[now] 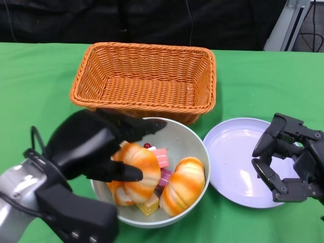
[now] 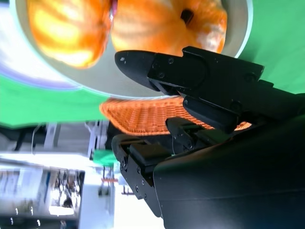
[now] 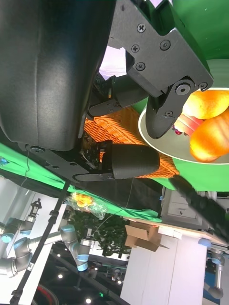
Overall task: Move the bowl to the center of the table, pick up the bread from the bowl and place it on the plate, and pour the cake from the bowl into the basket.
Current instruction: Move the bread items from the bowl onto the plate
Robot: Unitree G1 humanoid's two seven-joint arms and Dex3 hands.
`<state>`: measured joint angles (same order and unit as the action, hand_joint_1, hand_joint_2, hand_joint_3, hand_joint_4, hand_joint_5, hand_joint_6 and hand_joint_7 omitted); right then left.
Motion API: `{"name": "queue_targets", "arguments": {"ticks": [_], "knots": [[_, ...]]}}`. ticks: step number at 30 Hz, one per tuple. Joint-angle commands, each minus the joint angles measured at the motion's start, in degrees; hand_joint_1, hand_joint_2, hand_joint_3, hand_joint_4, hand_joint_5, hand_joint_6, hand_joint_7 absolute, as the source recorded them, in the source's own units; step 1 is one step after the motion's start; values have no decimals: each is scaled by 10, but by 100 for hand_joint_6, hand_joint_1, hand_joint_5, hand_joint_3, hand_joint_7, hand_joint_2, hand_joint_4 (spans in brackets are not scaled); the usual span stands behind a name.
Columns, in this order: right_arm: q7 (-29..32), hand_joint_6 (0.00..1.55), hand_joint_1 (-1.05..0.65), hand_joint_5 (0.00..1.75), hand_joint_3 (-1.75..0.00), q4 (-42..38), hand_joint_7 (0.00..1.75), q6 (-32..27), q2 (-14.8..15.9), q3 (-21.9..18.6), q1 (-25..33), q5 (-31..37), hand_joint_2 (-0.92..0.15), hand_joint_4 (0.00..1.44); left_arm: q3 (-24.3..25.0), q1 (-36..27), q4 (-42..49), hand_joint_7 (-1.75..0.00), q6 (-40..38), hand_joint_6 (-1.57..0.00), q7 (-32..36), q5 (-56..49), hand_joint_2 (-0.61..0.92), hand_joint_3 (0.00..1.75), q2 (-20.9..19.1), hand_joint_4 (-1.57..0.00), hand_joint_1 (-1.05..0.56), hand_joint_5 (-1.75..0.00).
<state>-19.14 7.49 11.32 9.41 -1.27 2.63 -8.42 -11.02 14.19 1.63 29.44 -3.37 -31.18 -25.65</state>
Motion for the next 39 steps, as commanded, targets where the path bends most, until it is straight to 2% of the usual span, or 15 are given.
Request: {"name": "queue_targets", "arguments": {"ticks": [1,4,7,9,11,13,14,17,22,23,25,27,29,33,39], "knots": [[0,64,-6,169,-111,0,142,-3,0,-3,-1,-9,-43,68,46,-1,47,-11,22,-79,-27,161,92,12,19,-89,-38,-21],[-6,63,-7,167,-111,-1,139,-2,2,-4,1,-17,-42,67,70,7,94,-15,41,-94,-45,247,92,15,38,-100,-25,-29],[-8,64,-7,165,-109,0,136,-4,4,-5,3,-17,-43,68,90,16,130,-13,64,-111,-47,283,92,23,54,-92,-16,-72],[-10,65,-7,165,-109,-2,135,-2,5,-5,3,-18,-43,68,101,17,146,-16,72,-116,-58,313,92,28,63,-89,-12,-88],[-12,65,-6,164,-109,-4,135,3,7,-4,4,-13,-43,68,112,14,159,-41,80,-111,-64,332,85,44,70,-87,-8,-110],[-16,64,-6,164,-110,-7,134,11,7,-4,3,-13,-44,67,121,12,171,-72,90,-98,-69,341,76,64,73,-88,-8,-119],[-19,64,-5,164,-110,-10,134,16,7,-5,2,-15,-44,67,125,12,178,-80,96,-95,-74,347,73,69,75,-87,-8,-123],[-22,63,-7,159,-110,-9,131,20,5,-4,-1,-16,-44,65,139,11,205,-95,108,-90,-88,365,68,81,79,-87,-7,-130],[-20,63,-13,142,-102,8,113,9,8,2,-6,-6,-46,64,158,14,243,-101,123,-87,-114,392,66,84,84,-87,-7,-135],[-28,61,-17,138,-93,15,109,13,15,8,-11,1,-49,63,164,14,255,-101,125,-87,-119,399,66,84,84,-87,-7,-136],[-38,60,-32,117,-34,31,84,18,29,21,-20,25,-80,59,175,16,278,-103,131,-87,-126,409,66,83,84,-85,-9,-141],[-42,59,-37,93,-17,51,63,23,45,37,-30,63,-89,59,186,18,300,-104,137,-87,-132,415,68,80,84,-83,-11,-143],[-43,63,-37,74,-6,67,43,24,54,50,-38,91,-91,62,191,19,312,-106,142,-85,-138,419,71,73,85,-83,-12,-143],[-48,69,-42,47,-1,84,15,42,73,85,-76,155,-92,62,202,29,339,-107,152,-85,-144,420,74,68,88,-83,-14,-144],[-54,72,-50,29,0,74,3,60,76,131,-151,210,-92,64,211,32,348,-105,147,-86,-148,422,73,70,91,-81,-13,-145]]}}
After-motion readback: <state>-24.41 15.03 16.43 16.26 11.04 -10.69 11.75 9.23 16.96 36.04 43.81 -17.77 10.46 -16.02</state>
